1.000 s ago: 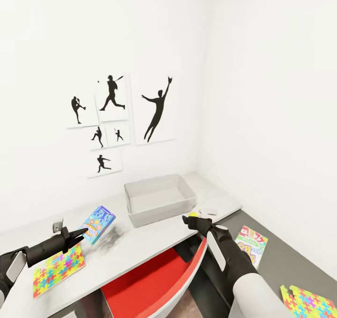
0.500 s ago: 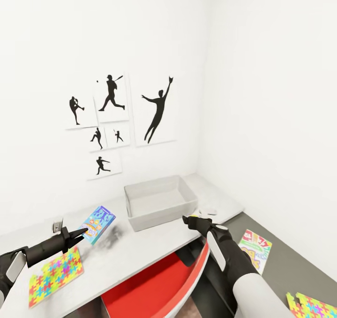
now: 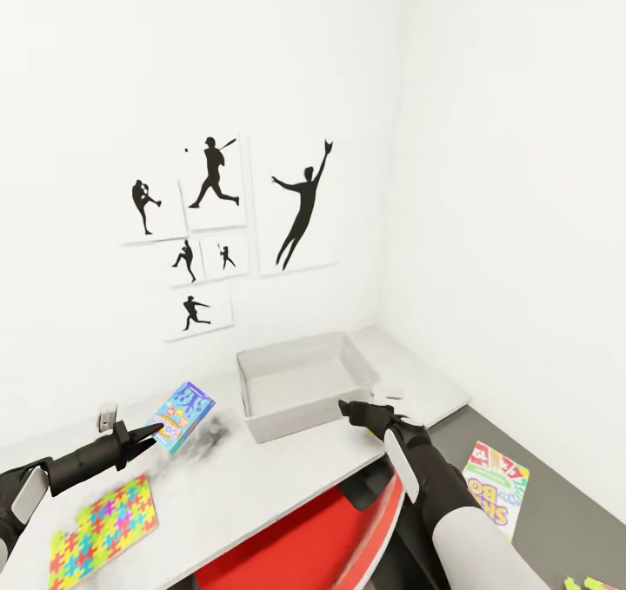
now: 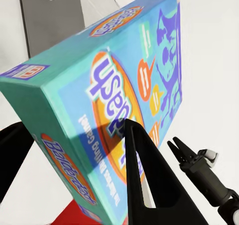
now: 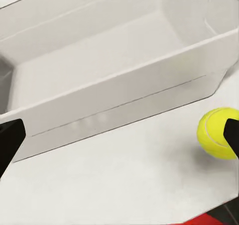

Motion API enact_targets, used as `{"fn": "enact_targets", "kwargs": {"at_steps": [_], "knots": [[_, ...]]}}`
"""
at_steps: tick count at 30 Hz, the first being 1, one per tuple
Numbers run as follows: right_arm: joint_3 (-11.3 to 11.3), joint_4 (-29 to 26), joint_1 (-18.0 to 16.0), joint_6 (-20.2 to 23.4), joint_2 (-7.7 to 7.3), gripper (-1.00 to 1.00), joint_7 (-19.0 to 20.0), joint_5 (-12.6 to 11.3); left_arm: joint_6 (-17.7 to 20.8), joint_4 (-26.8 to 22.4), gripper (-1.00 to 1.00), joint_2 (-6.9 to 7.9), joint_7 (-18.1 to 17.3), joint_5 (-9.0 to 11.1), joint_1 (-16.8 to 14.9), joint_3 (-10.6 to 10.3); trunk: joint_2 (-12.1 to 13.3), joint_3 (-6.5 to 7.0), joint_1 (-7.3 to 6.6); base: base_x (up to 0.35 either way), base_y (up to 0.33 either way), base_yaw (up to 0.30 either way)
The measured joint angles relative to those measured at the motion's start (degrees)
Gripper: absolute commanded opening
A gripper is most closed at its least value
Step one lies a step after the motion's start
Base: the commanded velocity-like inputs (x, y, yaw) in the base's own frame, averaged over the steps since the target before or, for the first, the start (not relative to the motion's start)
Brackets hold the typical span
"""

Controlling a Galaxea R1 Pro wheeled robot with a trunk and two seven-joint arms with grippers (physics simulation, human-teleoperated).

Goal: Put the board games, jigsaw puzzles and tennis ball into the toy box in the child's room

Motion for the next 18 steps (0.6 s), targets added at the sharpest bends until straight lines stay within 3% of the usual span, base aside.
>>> {"fn": "enact_targets", "kwargs": {"at_steps": [18], "knots": [[-0.05, -0.02, 0.00, 0.00, 0.00, 1.00, 0.00, 0.00, 0.00, 0.01, -1.00, -0.01, -0.06, 0.01, -0.01, 0.00, 0.01, 0.00, 0.01, 0.082, 0.001, 0.003]]}}
